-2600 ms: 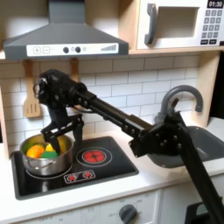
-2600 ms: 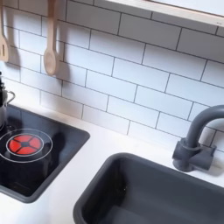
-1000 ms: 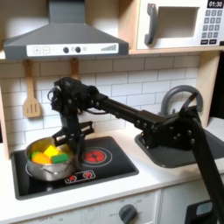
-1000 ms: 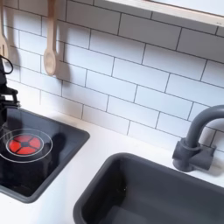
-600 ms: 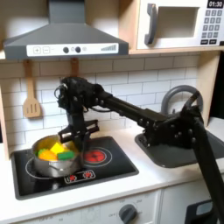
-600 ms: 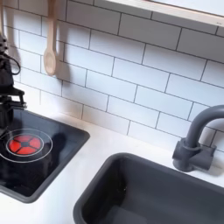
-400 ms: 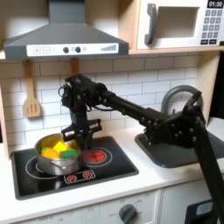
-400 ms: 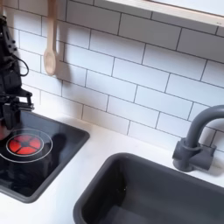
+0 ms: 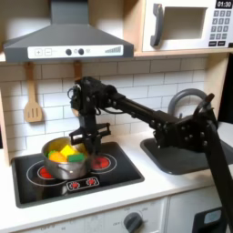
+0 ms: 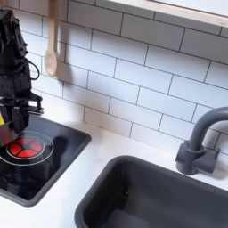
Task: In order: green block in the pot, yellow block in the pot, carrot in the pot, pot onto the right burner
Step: 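Slide the pot onto the right burner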
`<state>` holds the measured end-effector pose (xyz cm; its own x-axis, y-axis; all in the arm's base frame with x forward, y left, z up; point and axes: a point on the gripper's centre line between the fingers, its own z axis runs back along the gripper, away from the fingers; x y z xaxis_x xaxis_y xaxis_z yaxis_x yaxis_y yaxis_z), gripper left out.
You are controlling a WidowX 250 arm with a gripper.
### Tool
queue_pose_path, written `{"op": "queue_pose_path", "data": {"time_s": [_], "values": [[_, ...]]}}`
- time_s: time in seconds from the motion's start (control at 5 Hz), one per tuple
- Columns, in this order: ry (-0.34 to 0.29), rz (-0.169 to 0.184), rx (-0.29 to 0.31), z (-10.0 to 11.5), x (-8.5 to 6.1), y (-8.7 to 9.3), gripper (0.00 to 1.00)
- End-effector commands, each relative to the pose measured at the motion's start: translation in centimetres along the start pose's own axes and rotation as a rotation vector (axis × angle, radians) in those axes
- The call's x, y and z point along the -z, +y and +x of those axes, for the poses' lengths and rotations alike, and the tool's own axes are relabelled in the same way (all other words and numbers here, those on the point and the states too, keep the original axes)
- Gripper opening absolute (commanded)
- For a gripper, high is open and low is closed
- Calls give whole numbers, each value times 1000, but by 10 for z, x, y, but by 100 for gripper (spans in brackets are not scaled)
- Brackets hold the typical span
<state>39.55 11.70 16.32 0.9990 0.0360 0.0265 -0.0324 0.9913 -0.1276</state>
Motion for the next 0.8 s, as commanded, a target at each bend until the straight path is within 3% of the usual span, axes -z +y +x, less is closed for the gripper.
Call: {"op": "queue_pose_path", "data": {"time_s": [0.0,0.2,0.6], "values": [[-90,32,-2,-5,-5,-16,0],[-89,34,32,-3,-2,-26,0],[-83,25,40,1,3,-30,0]]}}
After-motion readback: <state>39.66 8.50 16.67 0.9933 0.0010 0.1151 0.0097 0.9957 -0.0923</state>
